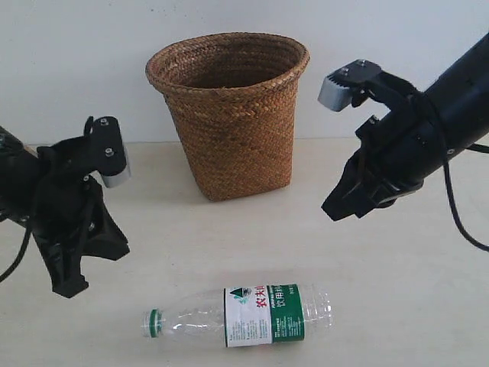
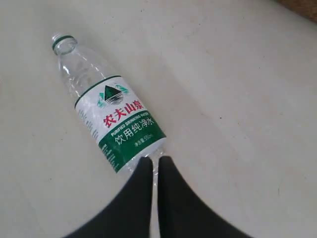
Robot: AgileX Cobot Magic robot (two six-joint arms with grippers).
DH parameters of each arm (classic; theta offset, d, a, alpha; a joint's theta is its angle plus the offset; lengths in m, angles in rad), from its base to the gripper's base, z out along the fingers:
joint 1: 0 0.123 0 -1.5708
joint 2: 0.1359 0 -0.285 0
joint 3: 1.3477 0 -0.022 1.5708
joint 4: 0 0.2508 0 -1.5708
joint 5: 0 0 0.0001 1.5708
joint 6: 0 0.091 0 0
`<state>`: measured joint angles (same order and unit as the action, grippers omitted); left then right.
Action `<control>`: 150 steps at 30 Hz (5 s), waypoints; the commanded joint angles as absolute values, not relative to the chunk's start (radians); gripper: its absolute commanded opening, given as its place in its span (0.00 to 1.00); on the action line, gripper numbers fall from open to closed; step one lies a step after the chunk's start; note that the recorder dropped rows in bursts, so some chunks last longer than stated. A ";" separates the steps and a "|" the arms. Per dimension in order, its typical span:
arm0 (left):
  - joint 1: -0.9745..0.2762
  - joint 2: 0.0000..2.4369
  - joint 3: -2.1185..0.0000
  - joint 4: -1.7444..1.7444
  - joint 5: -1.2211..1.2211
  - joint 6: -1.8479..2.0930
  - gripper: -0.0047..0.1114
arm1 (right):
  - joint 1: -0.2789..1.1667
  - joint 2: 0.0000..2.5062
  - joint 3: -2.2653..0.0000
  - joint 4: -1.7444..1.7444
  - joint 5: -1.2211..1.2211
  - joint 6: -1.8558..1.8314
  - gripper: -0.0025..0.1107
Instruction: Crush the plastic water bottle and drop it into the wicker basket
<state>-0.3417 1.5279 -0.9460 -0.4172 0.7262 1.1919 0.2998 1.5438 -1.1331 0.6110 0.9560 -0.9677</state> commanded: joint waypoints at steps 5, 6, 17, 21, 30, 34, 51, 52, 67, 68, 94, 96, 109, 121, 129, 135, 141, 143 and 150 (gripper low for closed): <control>-0.411 1.613 -0.947 -0.508 0.747 1.447 0.40 | 0.302 1.625 -1.140 0.642 0.968 -0.978 0.02; -0.416 1.620 -0.944 -0.508 0.755 1.490 0.46 | 0.302 1.633 -1.140 0.642 0.968 -0.978 0.02; -0.419 1.733 -0.889 -0.560 0.682 1.648 0.64 | 0.302 1.677 -1.140 0.646 0.955 -0.978 0.02; -0.419 1.763 -0.889 -0.590 0.643 1.656 0.64 | 0.302 1.687 -1.140 0.652 0.954 -0.977 0.02; -0.419 1.839 -0.889 -0.618 0.576 1.657 0.62 | 0.302 1.687 -1.140 0.668 0.940 -0.977 0.02; -0.419 1.872 -0.891 -0.643 0.568 1.695 0.61 | 0.302 1.687 -1.140 0.668 0.939 -0.977 0.02; -0.419 1.881 -0.891 -0.670 0.568 1.743 0.27 | 0.321 1.687 -1.140 0.691 0.935 -0.965 0.02; -0.419 1.881 -0.891 -0.670 0.568 1.743 0.20 | 0.338 1.687 -1.140 0.691 0.930 -0.959 0.02; -0.419 1.881 -0.891 -0.695 0.568 1.720 0.08 | 0.486 1.825 -1.158 0.698 0.844 -0.812 0.02; -0.419 1.881 -0.891 -0.695 0.568 1.720 0.08 | 0.495 1.838 -1.169 0.698 0.845 -0.796 0.02; -0.419 1.881 -0.891 -0.699 0.564 1.699 0.08 | 0.570 2.030 -1.269 0.692 0.884 -0.677 0.02; -0.419 1.881 -0.891 -0.699 0.564 1.699 0.08 | 0.568 2.052 -1.269 0.688 0.884 -0.677 0.02; -0.419 1.881 -0.891 -0.699 0.570 1.674 0.08 | 0.568 2.260 -1.436 0.460 0.970 -0.467 0.02; -0.419 1.881 -0.891 -0.699 0.575 1.660 0.08 | 0.561 2.368 -1.571 0.362 1.097 -0.359 0.02; -0.419 1.881 -0.891 -0.699 0.572 1.660 0.08 | 0.538 2.251 -1.584 0.394 1.197 -0.382 0.02; -0.419 1.881 -0.891 -0.699 0.572 1.660 0.08 | 0.536 2.112 -1.584 0.408 1.221 -0.387 0.02; -0.419 1.881 -0.891 -0.699 0.572 1.660 0.08 | 0.536 2.041 -1.582 0.403 1.221 -0.395 0.02; -0.419 1.881 -0.891 -0.699 0.572 1.660 0.08 | 0.538 2.041 -1.582 0.397 1.221 -0.395 0.02; -0.419 1.881 -0.891 -0.699 0.572 1.660 0.08 | 0.540 2.049 -1.538 0.369 1.221 -0.395 0.02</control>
<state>-0.4199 1.8818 -0.8895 -0.6996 0.5669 1.6686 0.5395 2.0531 -1.5595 0.3935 1.2148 -0.3852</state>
